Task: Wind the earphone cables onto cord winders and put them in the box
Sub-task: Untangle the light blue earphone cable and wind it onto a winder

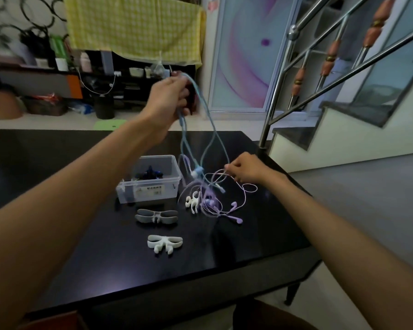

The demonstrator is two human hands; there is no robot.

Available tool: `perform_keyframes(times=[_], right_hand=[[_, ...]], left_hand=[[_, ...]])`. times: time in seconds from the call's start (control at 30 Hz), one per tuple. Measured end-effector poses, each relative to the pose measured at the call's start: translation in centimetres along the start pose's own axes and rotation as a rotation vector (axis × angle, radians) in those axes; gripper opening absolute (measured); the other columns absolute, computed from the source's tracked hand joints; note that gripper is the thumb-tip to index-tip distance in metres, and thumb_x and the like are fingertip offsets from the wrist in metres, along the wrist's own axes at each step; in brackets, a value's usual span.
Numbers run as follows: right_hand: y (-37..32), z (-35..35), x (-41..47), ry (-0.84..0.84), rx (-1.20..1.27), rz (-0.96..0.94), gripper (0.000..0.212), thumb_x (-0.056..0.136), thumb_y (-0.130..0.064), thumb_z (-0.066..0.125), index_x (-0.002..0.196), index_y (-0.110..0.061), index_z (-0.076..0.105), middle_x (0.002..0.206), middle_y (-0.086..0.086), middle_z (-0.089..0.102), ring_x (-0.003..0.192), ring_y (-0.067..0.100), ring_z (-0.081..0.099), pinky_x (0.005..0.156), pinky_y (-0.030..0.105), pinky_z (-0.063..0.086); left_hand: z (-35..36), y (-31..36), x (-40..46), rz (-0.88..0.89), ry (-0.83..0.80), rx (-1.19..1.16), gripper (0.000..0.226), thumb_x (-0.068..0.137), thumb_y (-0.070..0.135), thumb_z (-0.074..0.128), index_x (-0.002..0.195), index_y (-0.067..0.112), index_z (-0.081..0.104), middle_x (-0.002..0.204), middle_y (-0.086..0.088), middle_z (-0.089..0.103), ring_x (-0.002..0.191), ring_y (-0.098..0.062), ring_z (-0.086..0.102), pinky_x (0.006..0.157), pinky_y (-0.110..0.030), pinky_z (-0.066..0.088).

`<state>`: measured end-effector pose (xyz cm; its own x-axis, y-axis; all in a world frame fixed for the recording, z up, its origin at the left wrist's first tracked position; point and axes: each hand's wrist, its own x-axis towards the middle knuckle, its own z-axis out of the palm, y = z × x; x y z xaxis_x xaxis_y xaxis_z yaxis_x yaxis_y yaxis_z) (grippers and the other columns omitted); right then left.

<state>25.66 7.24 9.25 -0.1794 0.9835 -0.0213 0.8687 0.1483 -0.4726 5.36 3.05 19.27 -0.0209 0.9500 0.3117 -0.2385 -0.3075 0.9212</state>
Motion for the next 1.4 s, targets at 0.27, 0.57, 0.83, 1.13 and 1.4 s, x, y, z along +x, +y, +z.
perform_keyframes(times=[0.27, 0.57, 0.83, 1.13, 1.4], right_hand=[[-1.3, -1.9, -0.8, 0.063, 0.382, -0.015, 0.025, 0.093, -0.012, 0.057, 0.117, -0.007, 0.061, 0.109, 0.015, 0.066, 0.07, 0.017, 0.064, 0.07, 0.026, 0.054], [-4.5, 4.3, -0.4, -0.216, 0.281, -0.155, 0.023, 0.093, -0.015, 0.059, 0.106, 0.001, 0.068, 0.095, 0.015, 0.071, 0.07, 0.015, 0.068, 0.067, 0.02, 0.057], [1.3, -2.4, -1.5, 0.454, 0.404, -0.002, 0.021, 0.089, -0.023, 0.064, 0.092, -0.005, 0.073, 0.064, 0.001, 0.067, 0.052, 0.003, 0.064, 0.064, 0.022, 0.058], [-1.5, -5.7, -3.5, 0.142, 0.566, 0.021, 0.016, 0.091, -0.025, 0.06, 0.092, -0.011, 0.068, 0.085, 0.011, 0.071, 0.062, 0.01, 0.071, 0.061, 0.016, 0.056], [-2.6, -5.8, -2.7, 0.458, 0.769, 0.013, 0.021, 0.09, -0.014, 0.061, 0.107, -0.002, 0.066, 0.094, 0.013, 0.069, 0.068, 0.01, 0.066, 0.06, 0.01, 0.053]], left_hand=[[-2.9, -0.7, 0.4, -0.081, -0.067, 0.073, 0.021, 0.101, 0.017, 0.039, 0.085, 0.016, 0.053, 0.052, 0.011, 0.037, 0.037, 0.0, 0.032, 0.051, -0.015, 0.04], [-4.0, -3.3, -1.9, -0.218, -0.116, -0.053, 0.019, 0.101, 0.019, 0.035, 0.088, 0.016, 0.049, 0.046, 0.01, 0.031, 0.036, -0.001, 0.027, 0.041, -0.012, 0.028], [-5.9, -6.0, -2.3, -0.101, 0.128, 0.396, 0.021, 0.102, 0.023, 0.037, 0.108, 0.012, 0.054, 0.067, 0.003, 0.04, 0.054, -0.004, 0.039, 0.048, -0.013, 0.036], [-3.3, -6.8, -2.3, -0.248, -0.075, 0.725, 0.018, 0.097, 0.008, 0.044, 0.108, 0.007, 0.058, 0.077, -0.003, 0.05, 0.065, -0.01, 0.045, 0.058, -0.019, 0.039], [-5.3, -7.7, -2.7, -0.251, 0.031, 0.76, 0.03, 0.099, 0.011, 0.034, 0.11, 0.008, 0.061, 0.086, -0.005, 0.056, 0.067, -0.015, 0.045, 0.06, -0.027, 0.039]])
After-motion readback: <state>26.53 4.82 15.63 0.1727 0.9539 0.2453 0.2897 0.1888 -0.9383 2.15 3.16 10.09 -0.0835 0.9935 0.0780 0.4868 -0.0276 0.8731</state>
